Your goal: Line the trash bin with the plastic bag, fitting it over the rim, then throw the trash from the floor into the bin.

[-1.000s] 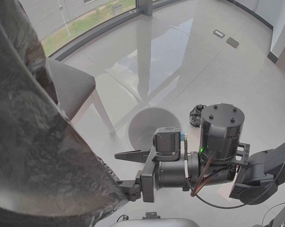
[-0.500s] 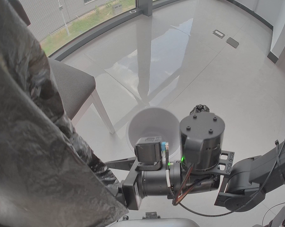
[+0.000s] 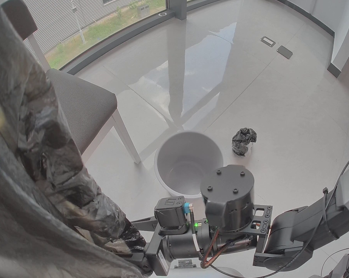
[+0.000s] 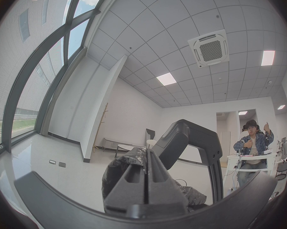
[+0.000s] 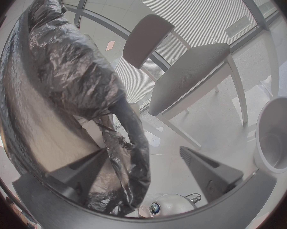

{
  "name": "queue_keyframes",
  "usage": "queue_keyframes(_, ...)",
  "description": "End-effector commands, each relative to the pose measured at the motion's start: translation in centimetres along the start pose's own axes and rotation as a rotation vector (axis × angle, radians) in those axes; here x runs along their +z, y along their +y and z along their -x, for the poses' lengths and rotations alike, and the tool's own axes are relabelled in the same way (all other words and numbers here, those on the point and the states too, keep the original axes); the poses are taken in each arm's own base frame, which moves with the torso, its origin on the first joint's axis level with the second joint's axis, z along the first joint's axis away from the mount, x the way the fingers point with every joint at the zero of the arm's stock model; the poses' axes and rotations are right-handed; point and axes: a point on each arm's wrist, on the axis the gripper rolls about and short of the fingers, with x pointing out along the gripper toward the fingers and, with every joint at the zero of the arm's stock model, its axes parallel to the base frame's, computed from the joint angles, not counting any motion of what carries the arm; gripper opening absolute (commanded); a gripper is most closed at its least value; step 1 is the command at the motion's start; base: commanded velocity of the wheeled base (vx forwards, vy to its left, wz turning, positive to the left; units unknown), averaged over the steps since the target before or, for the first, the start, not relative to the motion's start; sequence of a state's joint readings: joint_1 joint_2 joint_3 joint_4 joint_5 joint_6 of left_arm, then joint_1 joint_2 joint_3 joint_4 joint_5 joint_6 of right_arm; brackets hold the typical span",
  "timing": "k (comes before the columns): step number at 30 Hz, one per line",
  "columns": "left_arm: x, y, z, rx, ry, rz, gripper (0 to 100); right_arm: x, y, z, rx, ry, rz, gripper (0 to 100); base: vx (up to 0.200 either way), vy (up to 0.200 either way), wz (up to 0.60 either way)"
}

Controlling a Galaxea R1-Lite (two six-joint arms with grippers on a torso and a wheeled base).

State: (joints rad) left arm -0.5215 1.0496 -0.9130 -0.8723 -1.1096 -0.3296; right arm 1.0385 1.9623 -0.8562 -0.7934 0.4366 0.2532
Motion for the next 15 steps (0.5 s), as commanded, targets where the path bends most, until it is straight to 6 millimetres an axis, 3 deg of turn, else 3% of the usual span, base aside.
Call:
queue_keyframes(1, 0.1, 0.0, 0.0, 0.004, -0.002, -0.002, 0, -0.2, 0.0, 0.2, -0.006, 0.020, -0.007, 0, 0.000, 0.000, 0.00)
queue_keyframes(4, 0.0, 0.1, 0.1, 0.017, 0.003, -0.003, 0, 0.7, 0.0, 1.4, -0.023, 0.006, 0.020, 0, 0.000, 0.000, 0.00)
queue_keyframes(8, -0.3, 0.6, 0.1, 0.038, 0.013, 0.011, 0, 2.3, -0.8, 4.5, -0.086, -0.043, 0.068, 0, 0.000, 0.000, 0.00)
queue_keyframes(13, -2.6, 3.5, -0.3, 0.163, 0.029, 0.089, 0, 4.5, -1.7, 12.3, -0.247, -0.129, 0.106, 0, 0.000, 0.000, 0.00)
queue_keyframes(14, -2.7, 3.6, -0.4, 0.165, 0.029, 0.090, 0, 4.5, -1.7, 12.5, -0.252, -0.129, 0.105, 0, 0.000, 0.000, 0.00)
queue_keyframes(15, -3.7, 4.7, -0.6, 0.181, 0.043, 0.113, 0, 4.9, -1.7, 14.7, -0.302, -0.153, 0.107, 0, 0.000, 0.000, 0.00)
